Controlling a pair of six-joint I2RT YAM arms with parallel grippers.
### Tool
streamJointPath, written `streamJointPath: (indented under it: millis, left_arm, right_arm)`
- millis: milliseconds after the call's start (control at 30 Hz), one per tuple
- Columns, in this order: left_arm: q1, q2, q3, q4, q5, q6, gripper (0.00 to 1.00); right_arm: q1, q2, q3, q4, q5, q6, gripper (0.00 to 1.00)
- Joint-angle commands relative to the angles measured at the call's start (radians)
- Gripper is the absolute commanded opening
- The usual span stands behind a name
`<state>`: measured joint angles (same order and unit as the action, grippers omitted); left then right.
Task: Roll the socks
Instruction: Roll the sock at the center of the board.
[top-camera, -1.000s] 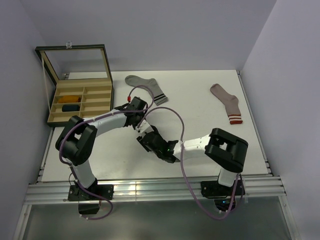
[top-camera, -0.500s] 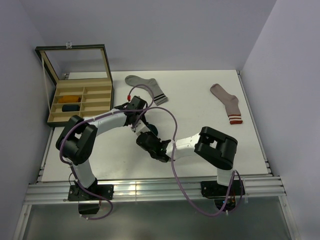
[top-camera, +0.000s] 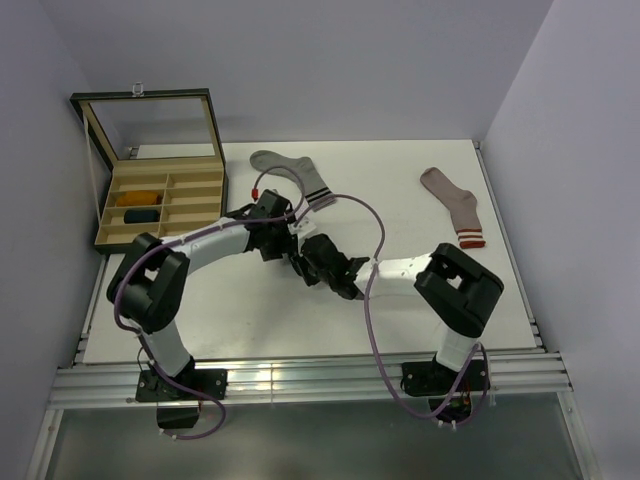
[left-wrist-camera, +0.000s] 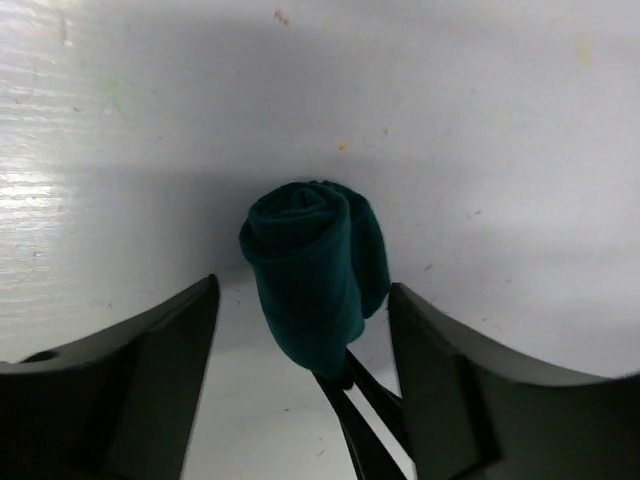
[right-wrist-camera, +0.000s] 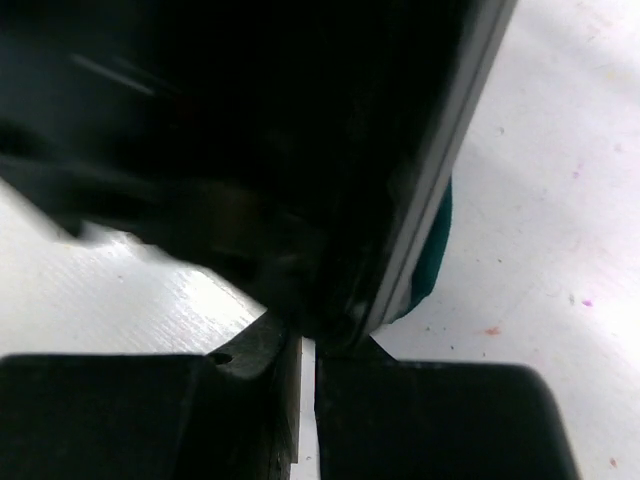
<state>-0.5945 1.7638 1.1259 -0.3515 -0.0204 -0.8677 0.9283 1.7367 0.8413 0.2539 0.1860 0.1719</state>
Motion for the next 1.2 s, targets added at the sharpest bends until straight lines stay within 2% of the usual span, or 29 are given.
streamJointPath:
  millis: [0, 200, 333, 533, 900, 1167]
  left_arm:
    - [0.036, -0.121, -0.031, 0.081, -0.016, -0.072, 0.78]
    - [0.073, -0.266, -0.155, 0.181, -0.067, -0.160, 0.87]
    - [0.075, -0.349, -0.285, 0.307, -0.038, -0.178, 0.87]
    - [0.073, -0.331, -0.380, 0.426, 0.060, -0.183, 0.84]
    - [0.024, -0.198, -0.440, 0.595, 0.146, -0.218, 0.82]
    - [0.004, -0.149, -0.434, 0.617, 0.077, -0.203, 0.80]
  right_arm:
    - [-0.042, 0.009, -0.031, -0.099, -0.175, 0.055, 0.00]
    - [-0.155, 0.053, -0.021, -0.087, -0.444, 0.118, 0.00]
    - [-0.239, 0.076, -0.019, -0.052, -0.640, 0.172, 0.00]
    - [-0.357, 0.139, -0.013, 0.025, -0.890, 0.293, 0.00]
    - [-0.465, 0.308, 0.021, 0.111, -1.051, 0.474, 0.00]
    - [-0.480, 0.337, 0.068, 0.056, -1.063, 0.477, 0.00]
